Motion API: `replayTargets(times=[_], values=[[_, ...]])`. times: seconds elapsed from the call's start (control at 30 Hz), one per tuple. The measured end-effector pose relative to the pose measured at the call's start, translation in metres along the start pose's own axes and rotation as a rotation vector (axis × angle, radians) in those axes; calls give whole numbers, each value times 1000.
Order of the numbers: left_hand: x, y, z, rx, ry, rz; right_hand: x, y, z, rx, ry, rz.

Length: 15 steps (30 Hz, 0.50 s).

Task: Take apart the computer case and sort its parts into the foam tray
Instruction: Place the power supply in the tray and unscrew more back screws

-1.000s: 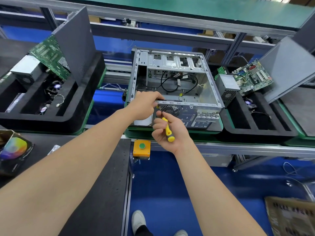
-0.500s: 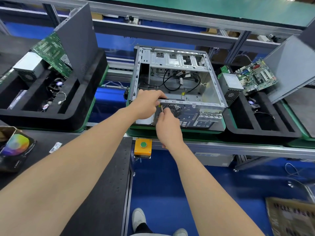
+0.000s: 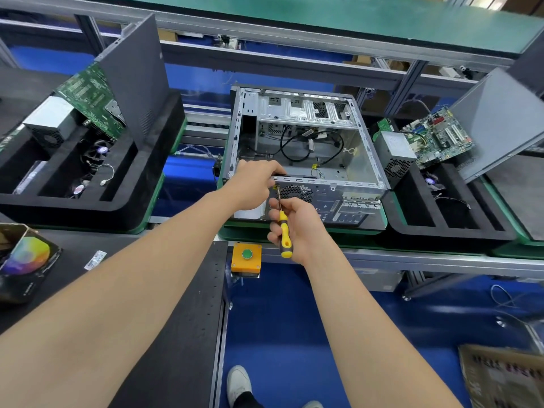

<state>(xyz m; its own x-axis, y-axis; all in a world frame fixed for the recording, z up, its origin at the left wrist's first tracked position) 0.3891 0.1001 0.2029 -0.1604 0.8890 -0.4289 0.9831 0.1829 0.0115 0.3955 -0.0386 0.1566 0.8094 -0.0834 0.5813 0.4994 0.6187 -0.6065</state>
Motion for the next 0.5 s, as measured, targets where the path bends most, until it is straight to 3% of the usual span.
replayTargets(times=[0.13,0.33,0.4,0.5], values=[[0,1,1,4,9,5,-5,-1,-3,182,348,84],[1,0,1,-2,3,13,-21,-3,-2,431,621,154],[1,0,1,1,4,15,-25,-2,1,456,661,107],[0,0,2,-3,0,14,-26,2,7,363,602,7]])
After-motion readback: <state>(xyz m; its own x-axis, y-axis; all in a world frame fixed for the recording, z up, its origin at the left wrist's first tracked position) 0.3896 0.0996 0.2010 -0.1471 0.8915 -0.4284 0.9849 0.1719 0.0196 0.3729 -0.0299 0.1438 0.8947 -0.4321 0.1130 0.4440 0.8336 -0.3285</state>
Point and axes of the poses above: each hand's wrist, its own y-axis towards the middle knuckle, its own z-axis out of the palm, x = y × z, the point moved 2 cm from there along y, towards the middle knuckle, and after that the axes turned 2 degrees about z, right-handed, at the moved point
